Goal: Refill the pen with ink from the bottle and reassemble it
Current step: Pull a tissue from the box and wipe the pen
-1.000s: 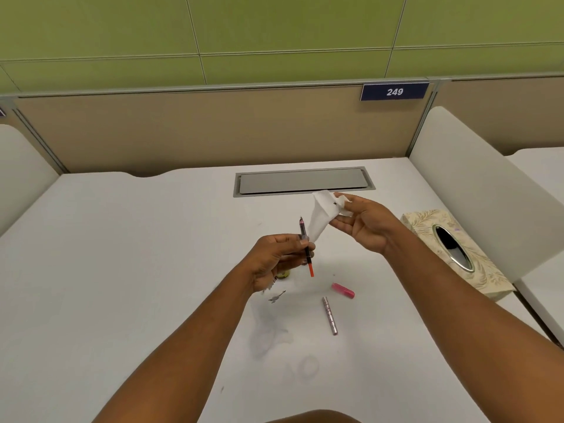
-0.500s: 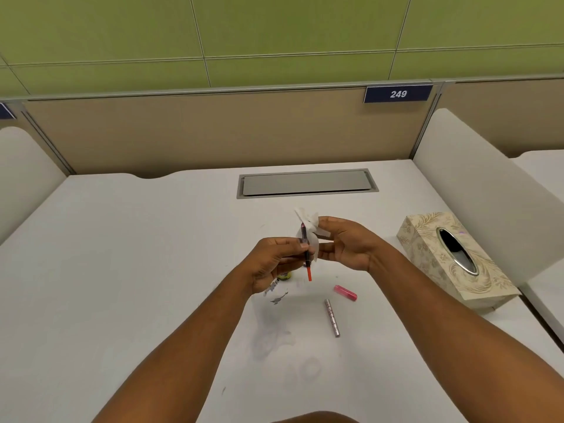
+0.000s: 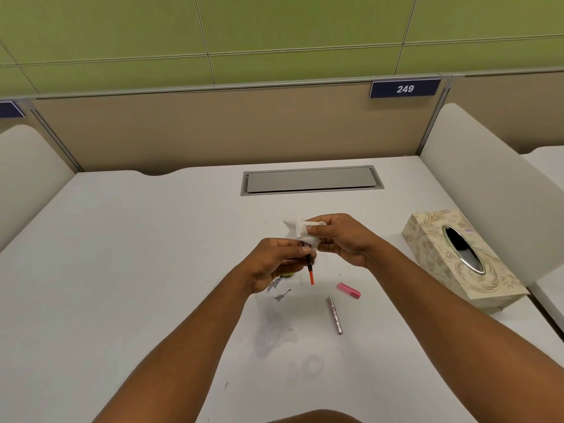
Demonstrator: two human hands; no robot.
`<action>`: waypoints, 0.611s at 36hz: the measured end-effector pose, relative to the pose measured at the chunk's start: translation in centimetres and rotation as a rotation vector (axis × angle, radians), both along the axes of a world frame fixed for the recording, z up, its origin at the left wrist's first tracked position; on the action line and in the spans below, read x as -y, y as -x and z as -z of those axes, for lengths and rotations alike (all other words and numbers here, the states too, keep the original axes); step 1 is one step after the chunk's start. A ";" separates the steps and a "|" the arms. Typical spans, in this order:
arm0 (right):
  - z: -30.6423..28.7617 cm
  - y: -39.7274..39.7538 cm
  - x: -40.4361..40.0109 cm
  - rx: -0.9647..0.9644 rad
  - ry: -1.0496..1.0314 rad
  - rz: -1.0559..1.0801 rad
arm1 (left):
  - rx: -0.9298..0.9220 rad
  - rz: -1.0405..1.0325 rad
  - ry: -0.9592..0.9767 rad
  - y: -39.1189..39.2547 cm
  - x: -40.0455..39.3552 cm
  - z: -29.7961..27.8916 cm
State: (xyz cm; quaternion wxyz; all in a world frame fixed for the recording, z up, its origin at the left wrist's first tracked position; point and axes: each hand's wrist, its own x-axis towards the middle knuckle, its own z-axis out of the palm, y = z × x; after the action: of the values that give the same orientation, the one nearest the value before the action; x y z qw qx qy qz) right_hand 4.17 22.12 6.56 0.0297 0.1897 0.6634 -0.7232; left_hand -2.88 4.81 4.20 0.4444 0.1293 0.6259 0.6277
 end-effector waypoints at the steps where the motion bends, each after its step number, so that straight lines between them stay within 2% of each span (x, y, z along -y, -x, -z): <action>1: 0.0 0.0 0.0 -0.002 -0.010 -0.004 | -0.005 0.009 0.004 0.0 0.0 0.0; 13: 0.2 0.2 -0.7 0.046 -0.207 0.047 | -0.031 0.047 0.064 -0.1 -0.3 0.1; 22: 0.3 0.4 -2.0 0.030 -0.007 0.206 | -0.031 0.111 0.072 0.0 0.0 0.1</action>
State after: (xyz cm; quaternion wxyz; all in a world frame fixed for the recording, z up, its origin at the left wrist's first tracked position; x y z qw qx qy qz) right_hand 3.78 24.16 6.24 -0.0353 0.2678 0.6424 -0.7172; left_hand -2.93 4.85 4.11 0.4730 0.1575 0.6467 0.5772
